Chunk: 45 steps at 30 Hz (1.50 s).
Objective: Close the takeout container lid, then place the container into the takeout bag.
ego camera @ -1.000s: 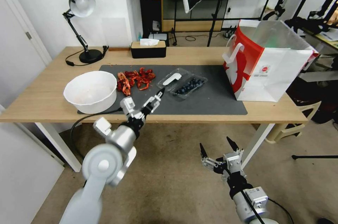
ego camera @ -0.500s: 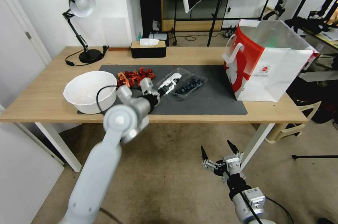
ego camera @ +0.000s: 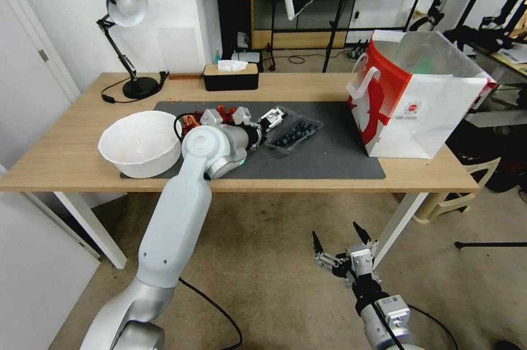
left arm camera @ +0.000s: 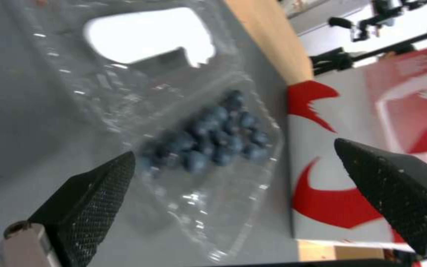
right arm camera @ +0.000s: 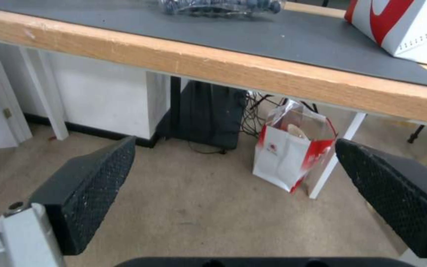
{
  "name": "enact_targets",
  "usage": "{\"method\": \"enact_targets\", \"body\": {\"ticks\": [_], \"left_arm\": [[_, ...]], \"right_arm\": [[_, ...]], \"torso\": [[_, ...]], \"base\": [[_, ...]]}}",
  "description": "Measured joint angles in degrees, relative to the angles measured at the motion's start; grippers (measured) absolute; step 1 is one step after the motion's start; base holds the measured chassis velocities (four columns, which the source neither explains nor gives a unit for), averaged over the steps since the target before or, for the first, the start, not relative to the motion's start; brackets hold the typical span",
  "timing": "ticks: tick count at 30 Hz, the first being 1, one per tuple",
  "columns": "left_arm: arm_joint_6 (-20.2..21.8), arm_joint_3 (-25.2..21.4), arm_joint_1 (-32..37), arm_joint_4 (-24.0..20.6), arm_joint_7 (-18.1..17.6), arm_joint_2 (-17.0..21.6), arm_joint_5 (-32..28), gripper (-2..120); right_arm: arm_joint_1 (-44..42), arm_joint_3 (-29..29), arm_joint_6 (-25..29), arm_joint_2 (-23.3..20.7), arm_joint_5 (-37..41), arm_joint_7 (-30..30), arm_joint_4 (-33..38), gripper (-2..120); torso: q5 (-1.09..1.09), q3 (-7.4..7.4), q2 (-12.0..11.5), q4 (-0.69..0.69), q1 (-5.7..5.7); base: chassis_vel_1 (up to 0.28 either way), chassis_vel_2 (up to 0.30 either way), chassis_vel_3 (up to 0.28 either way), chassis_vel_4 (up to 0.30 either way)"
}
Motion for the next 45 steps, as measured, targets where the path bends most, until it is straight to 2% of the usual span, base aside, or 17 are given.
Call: {"method": "enact_targets", "body": {"ticks": [11,45], "left_arm": [[0.1,-0.9,0.0,1.7,0.5,1.5,-0.8,100],[-1.8,-0.3,-1.1,7.1,4.3,-2.7,0.9,100]], "right_arm": [[-0.1,-0.4,0.4,0.4,-0.9,0.1,-0.6,100],[-0.1,-0.6,0.9,0.5,-1.5,0.0,-2.3,100]], "torso": [[0.0,0.0,0.0,0.0,0.0],[0.0,-0.01,0.0,0.0,0.0]], "base": [[0.0,0.0,0.0,0.0],[0.0,0.0,0.0,0.0]]}}
